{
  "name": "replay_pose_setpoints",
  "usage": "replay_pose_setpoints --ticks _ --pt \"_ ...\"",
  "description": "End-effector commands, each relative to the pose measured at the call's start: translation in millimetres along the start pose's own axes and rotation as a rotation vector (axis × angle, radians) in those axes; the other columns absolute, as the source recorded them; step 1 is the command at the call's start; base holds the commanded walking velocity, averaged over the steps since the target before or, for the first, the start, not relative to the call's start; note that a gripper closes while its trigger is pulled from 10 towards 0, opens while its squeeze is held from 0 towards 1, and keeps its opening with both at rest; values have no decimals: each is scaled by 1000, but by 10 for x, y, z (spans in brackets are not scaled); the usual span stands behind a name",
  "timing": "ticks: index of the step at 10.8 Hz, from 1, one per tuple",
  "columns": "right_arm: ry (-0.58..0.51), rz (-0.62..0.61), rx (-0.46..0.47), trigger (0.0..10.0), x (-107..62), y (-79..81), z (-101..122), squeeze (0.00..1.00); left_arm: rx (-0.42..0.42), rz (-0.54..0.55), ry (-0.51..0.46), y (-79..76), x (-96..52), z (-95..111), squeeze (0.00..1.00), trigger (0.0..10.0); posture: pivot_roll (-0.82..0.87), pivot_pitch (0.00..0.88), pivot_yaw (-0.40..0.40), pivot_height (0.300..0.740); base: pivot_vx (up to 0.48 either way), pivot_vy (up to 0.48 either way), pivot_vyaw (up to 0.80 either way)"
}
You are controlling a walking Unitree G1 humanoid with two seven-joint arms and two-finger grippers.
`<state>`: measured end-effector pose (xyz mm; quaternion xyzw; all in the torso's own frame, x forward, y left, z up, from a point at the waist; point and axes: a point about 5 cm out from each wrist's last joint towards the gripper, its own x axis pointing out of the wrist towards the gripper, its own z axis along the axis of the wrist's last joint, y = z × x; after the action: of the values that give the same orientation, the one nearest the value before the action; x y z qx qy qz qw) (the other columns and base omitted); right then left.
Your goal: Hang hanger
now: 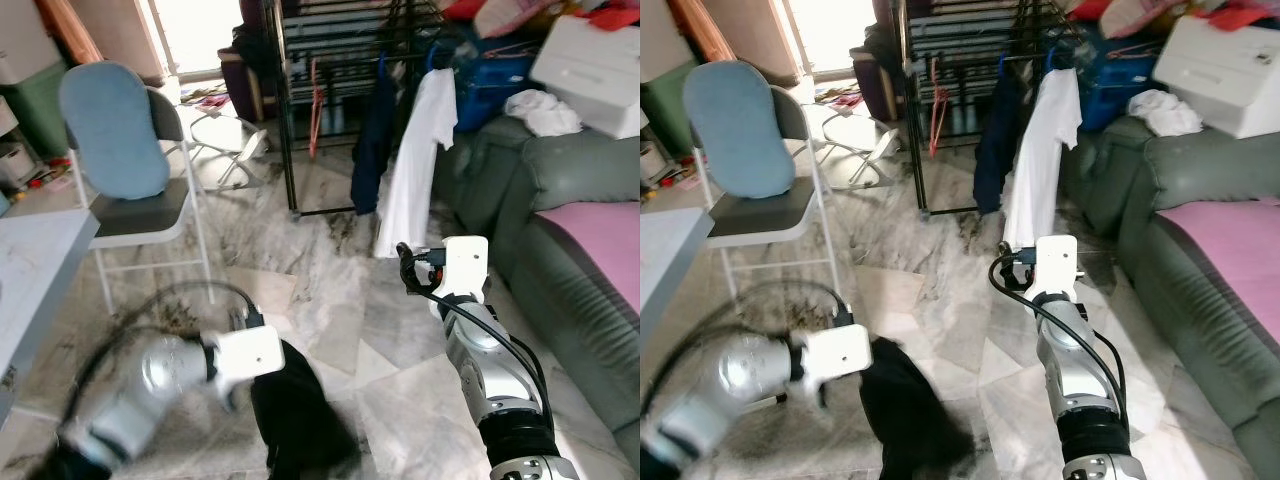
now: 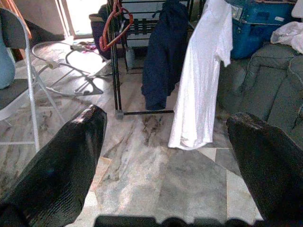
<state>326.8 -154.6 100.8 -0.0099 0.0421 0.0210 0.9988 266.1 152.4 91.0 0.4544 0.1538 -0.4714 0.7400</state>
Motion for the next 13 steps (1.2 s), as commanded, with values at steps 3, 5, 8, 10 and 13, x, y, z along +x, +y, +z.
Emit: replay_pose_setpoints --ticks 3,5,8,10,13 --pt "-11 9 10 10000 30 69 19 0 262 450 14 643 -120 66 0 10000 -35 0 71 740 0 0 0" --pt "-17 10 12 10000 54 90 35 0 317 640 -56 891 -212 193 0 10000 -29 0 74 740 0 0 0" --pt "-15 23 13 10000 61 139 20 0 42 119 -203 222 8 170 0 10000 -22 0 68 740 0 0 0" --pt "-12 27 11 10000 62 135 15 0 202 4 62 13 -30 -291 0 10000 -25 0 67 740 0 0 0" --pt "-10 34 13 10000 71 158 11 0 202 377 13 418 -38 -186 0 10000 -23 0 61 740 0 0 0"
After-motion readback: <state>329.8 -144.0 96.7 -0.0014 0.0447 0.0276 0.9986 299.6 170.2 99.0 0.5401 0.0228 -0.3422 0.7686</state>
